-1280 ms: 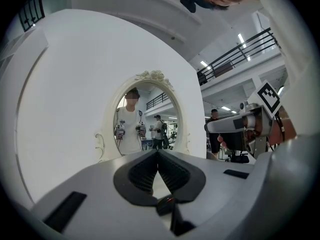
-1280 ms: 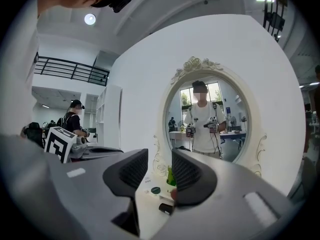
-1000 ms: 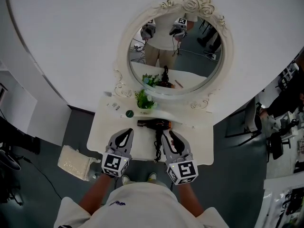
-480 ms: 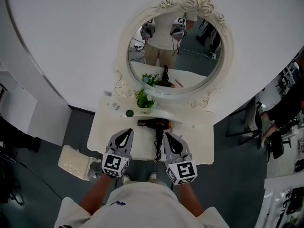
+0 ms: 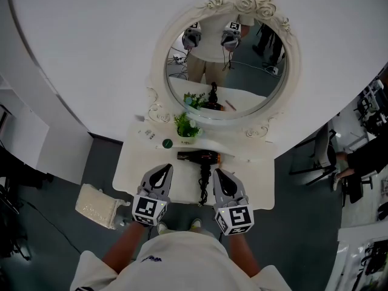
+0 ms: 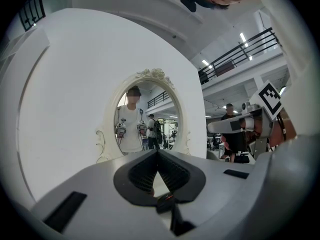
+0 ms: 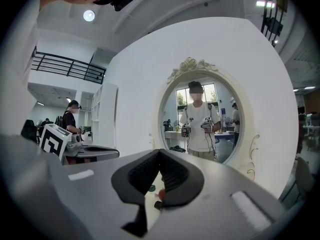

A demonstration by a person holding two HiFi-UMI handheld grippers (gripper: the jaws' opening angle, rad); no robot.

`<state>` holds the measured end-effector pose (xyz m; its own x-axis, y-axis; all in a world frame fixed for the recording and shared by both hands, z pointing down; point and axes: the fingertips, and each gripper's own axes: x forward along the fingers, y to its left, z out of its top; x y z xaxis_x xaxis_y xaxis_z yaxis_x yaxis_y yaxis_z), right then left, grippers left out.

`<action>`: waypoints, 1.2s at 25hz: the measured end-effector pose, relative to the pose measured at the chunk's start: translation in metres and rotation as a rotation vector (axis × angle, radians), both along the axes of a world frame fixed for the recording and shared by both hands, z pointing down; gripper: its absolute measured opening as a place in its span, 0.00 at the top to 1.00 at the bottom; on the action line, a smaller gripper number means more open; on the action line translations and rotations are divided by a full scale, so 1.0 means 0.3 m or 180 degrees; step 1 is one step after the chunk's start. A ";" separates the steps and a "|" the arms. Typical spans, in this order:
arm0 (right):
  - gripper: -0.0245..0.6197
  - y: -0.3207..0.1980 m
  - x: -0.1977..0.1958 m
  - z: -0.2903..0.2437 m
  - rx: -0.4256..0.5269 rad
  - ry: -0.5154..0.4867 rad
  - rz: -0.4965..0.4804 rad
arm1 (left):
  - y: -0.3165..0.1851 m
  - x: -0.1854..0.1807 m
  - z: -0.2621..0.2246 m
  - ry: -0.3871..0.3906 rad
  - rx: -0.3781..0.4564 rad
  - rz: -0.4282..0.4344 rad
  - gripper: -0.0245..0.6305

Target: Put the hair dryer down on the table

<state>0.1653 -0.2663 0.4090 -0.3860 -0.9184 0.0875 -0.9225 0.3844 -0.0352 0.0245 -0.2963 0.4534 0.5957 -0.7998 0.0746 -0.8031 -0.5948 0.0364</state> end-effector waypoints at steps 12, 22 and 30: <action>0.95 0.000 -0.012 0.008 -0.0026 0.0019 -0.0002 | 0.012 -0.002 -0.008 0.0051 0.0008 0.0039 0.95; 0.95 0.002 -0.016 0.010 -0.0030 0.0029 0.0002 | 0.016 -0.009 -0.007 0.0054 0.0003 0.0027 0.95; 0.95 0.009 -0.016 0.010 -0.0034 0.0034 0.0001 | 0.023 -0.006 -0.009 0.0050 -0.0007 0.0035 0.95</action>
